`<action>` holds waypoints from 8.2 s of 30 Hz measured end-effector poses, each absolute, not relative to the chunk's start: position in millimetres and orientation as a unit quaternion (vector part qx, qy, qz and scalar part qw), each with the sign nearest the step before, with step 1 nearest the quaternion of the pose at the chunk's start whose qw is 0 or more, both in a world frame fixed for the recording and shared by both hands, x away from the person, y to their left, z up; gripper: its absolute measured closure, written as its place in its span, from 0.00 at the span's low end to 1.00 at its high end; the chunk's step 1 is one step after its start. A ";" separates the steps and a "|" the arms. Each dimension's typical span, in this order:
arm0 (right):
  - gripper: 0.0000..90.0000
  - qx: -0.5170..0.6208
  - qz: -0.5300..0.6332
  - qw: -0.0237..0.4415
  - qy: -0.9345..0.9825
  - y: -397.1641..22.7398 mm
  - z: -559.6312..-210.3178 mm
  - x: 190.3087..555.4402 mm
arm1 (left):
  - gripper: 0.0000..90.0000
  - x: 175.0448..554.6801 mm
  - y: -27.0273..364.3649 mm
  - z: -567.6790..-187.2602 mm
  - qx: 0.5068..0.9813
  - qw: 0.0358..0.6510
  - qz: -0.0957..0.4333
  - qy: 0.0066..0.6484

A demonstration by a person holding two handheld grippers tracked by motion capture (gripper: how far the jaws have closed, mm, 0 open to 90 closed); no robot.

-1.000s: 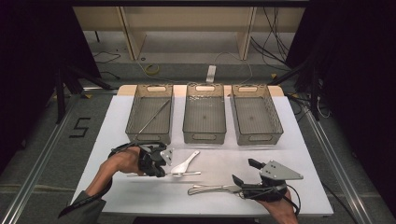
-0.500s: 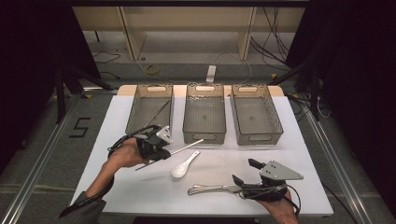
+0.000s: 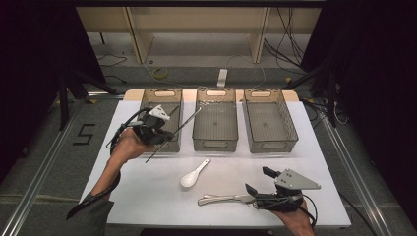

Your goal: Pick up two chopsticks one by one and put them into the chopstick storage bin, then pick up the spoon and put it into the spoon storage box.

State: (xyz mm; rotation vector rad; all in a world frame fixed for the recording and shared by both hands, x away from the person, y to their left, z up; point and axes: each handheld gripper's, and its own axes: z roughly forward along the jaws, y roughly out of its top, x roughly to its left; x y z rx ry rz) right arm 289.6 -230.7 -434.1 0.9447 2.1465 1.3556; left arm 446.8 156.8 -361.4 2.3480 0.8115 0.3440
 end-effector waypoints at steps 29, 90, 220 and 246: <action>0.24 0.340 0.491 0.212 0.774 -230.8 -434.2 289.8 | 0.94 514.2 188.8 -343.8 0.825 0.328 0.205 0.412; 0.25 0.340 0.488 0.213 0.775 -231.2 -434.3 288.7 | 0.48 510.9 195.9 -384.2 0.789 0.342 0.163 0.484; 0.25 0.332 0.485 0.218 0.779 -229.1 -433.6 287.6 | 0.84 434.4 53.0 -463.5 0.909 0.214 -0.009 0.356; 0.25 0.333 0.485 0.218 0.778 -229.7 -432.8 287.0 | 0.95 427.3 48.1 -453.2 0.915 0.236 -0.011 0.328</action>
